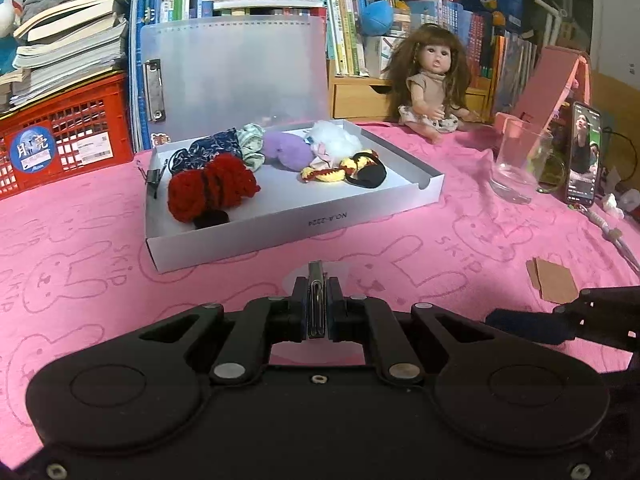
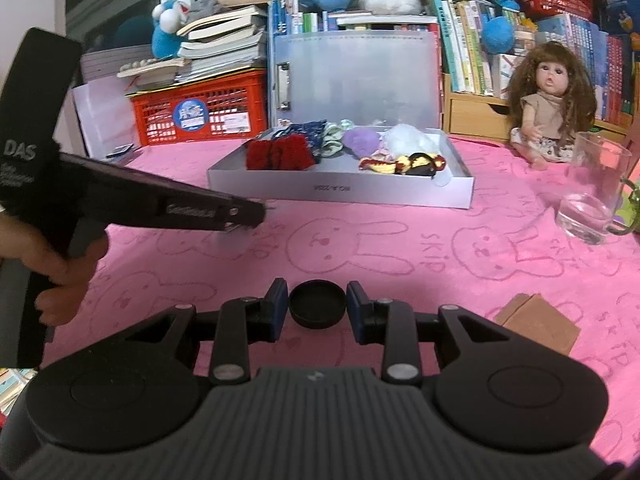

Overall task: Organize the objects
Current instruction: 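Carry the hair clip and black lid into the white box with both tools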

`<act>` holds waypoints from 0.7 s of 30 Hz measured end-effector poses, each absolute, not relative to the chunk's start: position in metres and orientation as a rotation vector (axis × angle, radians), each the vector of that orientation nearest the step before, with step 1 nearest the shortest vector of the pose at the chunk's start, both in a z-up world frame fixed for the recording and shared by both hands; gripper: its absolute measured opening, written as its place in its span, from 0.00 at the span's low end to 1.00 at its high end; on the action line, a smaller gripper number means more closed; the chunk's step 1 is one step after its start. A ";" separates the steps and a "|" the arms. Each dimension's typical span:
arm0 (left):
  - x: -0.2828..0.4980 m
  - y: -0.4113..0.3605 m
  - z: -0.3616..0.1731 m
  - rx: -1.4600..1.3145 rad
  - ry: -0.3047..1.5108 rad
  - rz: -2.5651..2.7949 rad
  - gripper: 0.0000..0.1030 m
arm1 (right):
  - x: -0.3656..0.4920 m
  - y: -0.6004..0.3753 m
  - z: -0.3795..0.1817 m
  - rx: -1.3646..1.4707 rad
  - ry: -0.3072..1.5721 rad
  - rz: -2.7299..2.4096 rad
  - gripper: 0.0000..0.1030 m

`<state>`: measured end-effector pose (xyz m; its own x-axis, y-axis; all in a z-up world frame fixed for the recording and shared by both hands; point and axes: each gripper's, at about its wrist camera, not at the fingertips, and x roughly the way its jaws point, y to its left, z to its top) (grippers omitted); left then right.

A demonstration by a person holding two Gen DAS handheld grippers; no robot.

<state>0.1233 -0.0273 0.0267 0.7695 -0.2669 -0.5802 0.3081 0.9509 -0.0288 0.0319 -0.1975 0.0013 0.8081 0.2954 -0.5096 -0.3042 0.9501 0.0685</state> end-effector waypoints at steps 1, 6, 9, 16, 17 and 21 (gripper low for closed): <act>0.123 -0.027 0.027 0.068 0.617 -0.310 0.08 | 0.034 -0.198 0.002 -0.016 0.543 0.316 0.36; 0.123 -0.023 0.028 0.048 0.614 -0.291 0.08 | 0.042 -0.198 0.005 -0.011 0.545 0.288 0.36; 0.121 -0.023 0.028 0.041 0.611 -0.282 0.08 | 0.047 -0.200 0.006 0.000 0.551 0.274 0.36; 0.121 -0.020 0.033 0.015 0.592 -0.274 0.08 | 0.060 -0.207 0.008 0.028 0.561 0.240 0.36; 0.122 -0.019 0.033 0.013 0.591 -0.272 0.08 | 0.062 -0.208 0.008 0.029 0.562 0.233 0.36; 0.124 -0.018 0.034 0.008 0.590 -0.262 0.08 | 0.072 -0.212 0.009 0.039 0.571 0.219 0.36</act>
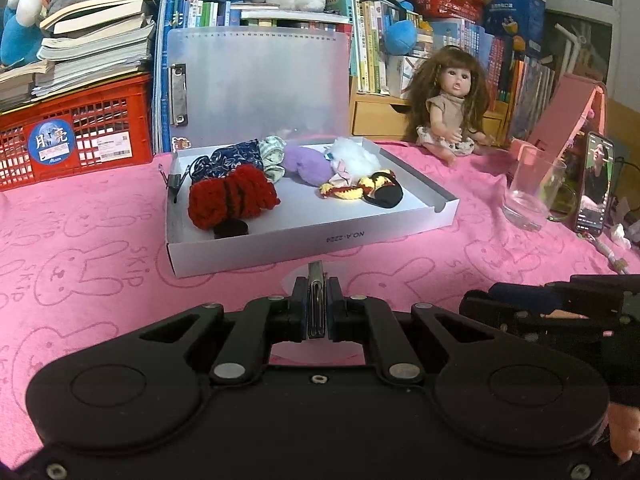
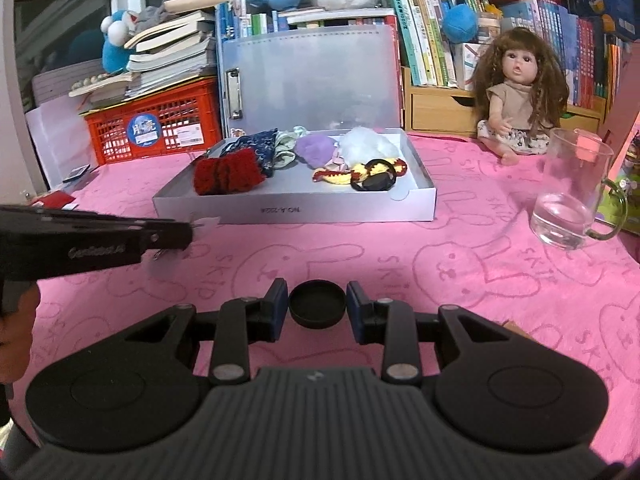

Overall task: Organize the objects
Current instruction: 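Carry the hair clip and black lid into the white box with both tools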

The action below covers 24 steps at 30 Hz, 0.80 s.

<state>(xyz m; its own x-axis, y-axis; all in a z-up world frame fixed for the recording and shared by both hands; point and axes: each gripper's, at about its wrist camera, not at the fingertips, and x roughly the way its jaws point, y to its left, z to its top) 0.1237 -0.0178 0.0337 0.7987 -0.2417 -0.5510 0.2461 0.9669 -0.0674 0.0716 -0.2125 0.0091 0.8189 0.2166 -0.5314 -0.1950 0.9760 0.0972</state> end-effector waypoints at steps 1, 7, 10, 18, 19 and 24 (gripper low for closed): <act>0.124 -0.017 0.033 0.007 0.591 -0.260 0.08 | 0.074 -0.213 0.010 0.046 0.573 0.219 0.36; 0.128 -0.014 0.035 -0.002 0.591 -0.248 0.08 | 0.084 -0.217 0.012 0.070 0.577 0.208 0.36; 0.131 -0.013 0.036 -0.003 0.586 -0.242 0.08 | 0.089 -0.217 0.014 0.070 0.576 0.205 0.36; 0.142 -0.009 0.042 -0.028 0.580 -0.231 0.08 | 0.099 -0.221 0.021 0.068 0.561 0.198 0.36; 0.143 -0.009 0.043 -0.029 0.577 -0.229 0.08 | 0.100 -0.221 0.022 0.069 0.560 0.198 0.36; 0.150 -0.007 0.048 -0.048 0.568 -0.223 0.08 | 0.107 -0.221 0.026 0.058 0.551 0.192 0.36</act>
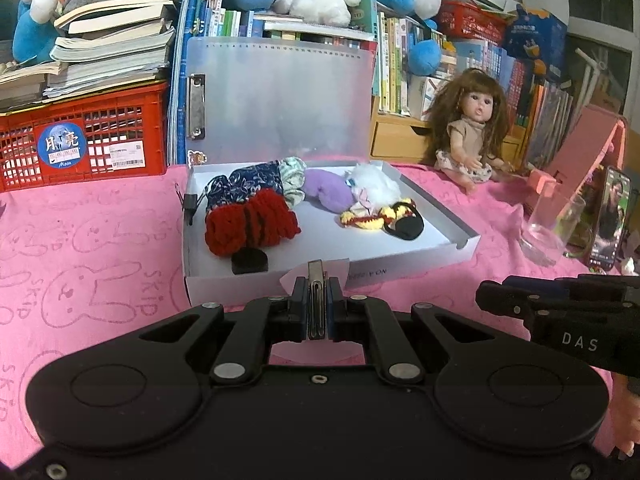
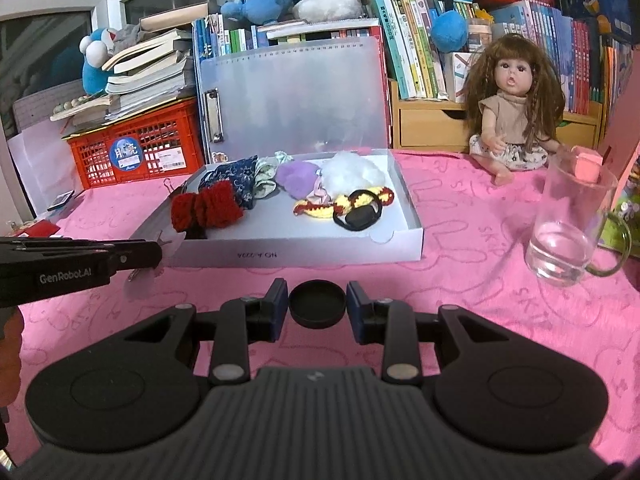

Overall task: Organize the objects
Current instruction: 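Carry the hair clip and black lid into the white box with both tools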

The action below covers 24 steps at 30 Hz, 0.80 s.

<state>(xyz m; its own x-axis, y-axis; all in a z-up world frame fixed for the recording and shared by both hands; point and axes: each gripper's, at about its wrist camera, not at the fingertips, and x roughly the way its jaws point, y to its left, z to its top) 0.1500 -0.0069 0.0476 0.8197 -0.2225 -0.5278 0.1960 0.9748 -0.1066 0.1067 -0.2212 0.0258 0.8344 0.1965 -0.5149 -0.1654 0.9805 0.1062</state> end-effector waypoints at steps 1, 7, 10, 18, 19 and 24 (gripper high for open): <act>0.152 -0.006 0.048 -0.052 0.566 -0.221 0.08 | 0.108 -0.221 0.027 0.056 0.549 0.190 0.36; 0.164 -0.003 0.052 -0.075 0.568 -0.204 0.08 | 0.118 -0.223 0.032 0.069 0.544 0.190 0.36; 0.170 0.000 0.053 -0.092 0.569 -0.198 0.08 | 0.125 -0.225 0.034 0.075 0.545 0.188 0.36; 0.188 0.009 0.055 -0.121 0.578 -0.169 0.08 | 0.147 -0.236 0.042 0.113 0.549 0.177 0.36; 0.191 0.010 0.055 -0.127 0.580 -0.164 0.08 | 0.150 -0.237 0.044 0.118 0.549 0.176 0.36; 0.205 0.013 0.053 -0.133 0.588 -0.144 0.08 | 0.166 -0.236 0.047 0.119 0.559 0.175 0.36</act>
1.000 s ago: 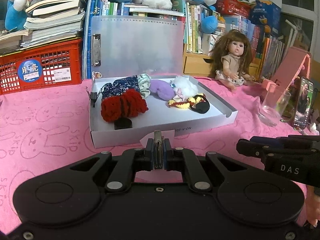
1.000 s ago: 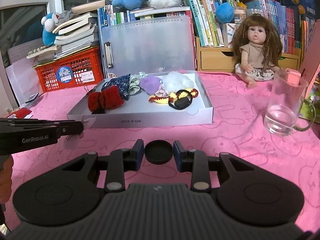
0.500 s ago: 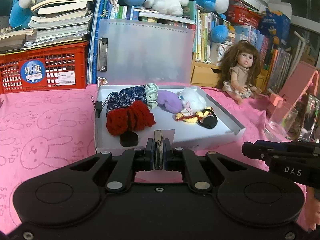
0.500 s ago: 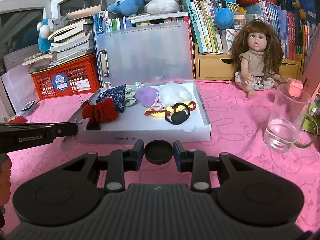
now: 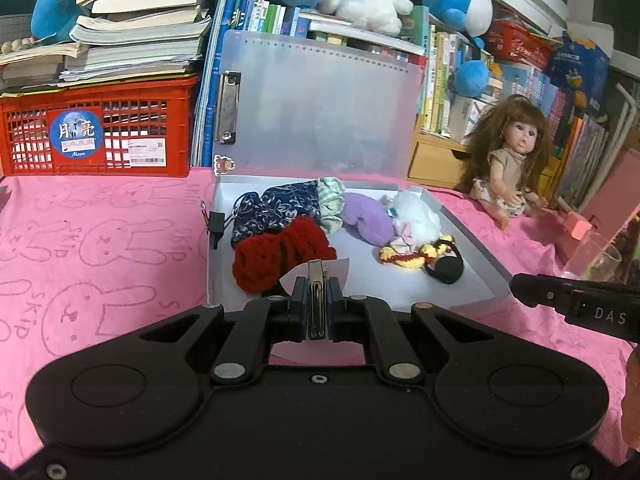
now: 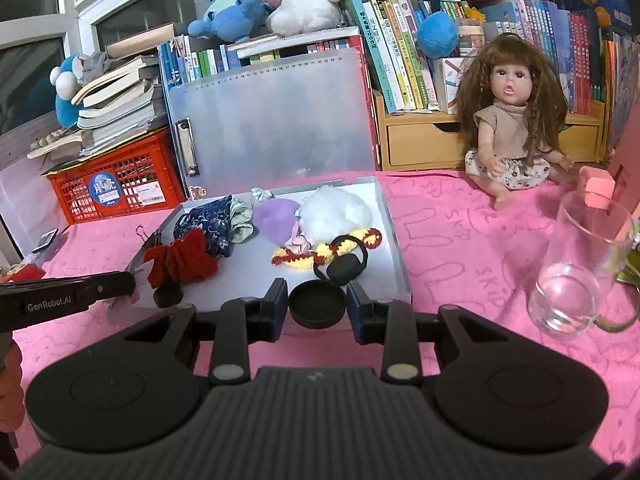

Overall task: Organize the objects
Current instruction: 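Carry the hair clip and black lid into the white box with both tools, then lower both tools into the box and open them to release clip and lid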

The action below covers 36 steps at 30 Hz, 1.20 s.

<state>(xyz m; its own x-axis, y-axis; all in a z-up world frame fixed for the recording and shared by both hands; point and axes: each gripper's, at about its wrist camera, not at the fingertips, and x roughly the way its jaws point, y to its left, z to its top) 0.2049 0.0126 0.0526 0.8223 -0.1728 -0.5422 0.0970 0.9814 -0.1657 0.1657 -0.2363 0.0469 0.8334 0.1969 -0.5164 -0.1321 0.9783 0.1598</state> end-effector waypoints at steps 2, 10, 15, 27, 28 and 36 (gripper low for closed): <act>0.210 0.012 0.051 -0.129 0.593 -0.135 0.08 | 0.172 -0.235 0.046 0.118 0.567 0.179 0.36; 0.228 0.009 0.044 -0.111 0.605 -0.109 0.08 | 0.193 -0.228 0.040 0.142 0.600 0.194 0.36; 0.237 0.009 0.040 -0.113 0.616 -0.101 0.08 | 0.206 -0.226 0.035 0.173 0.627 0.204 0.36; 0.252 0.010 0.026 -0.142 0.644 -0.108 0.08 | 0.226 -0.232 0.027 0.275 0.682 0.228 0.36; 0.253 0.010 0.025 -0.145 0.647 -0.108 0.08 | 0.227 -0.233 0.026 0.280 0.685 0.228 0.36; 0.256 0.007 0.021 -0.134 0.643 -0.112 0.08 | 0.234 -0.230 0.020 0.280 0.700 0.226 0.36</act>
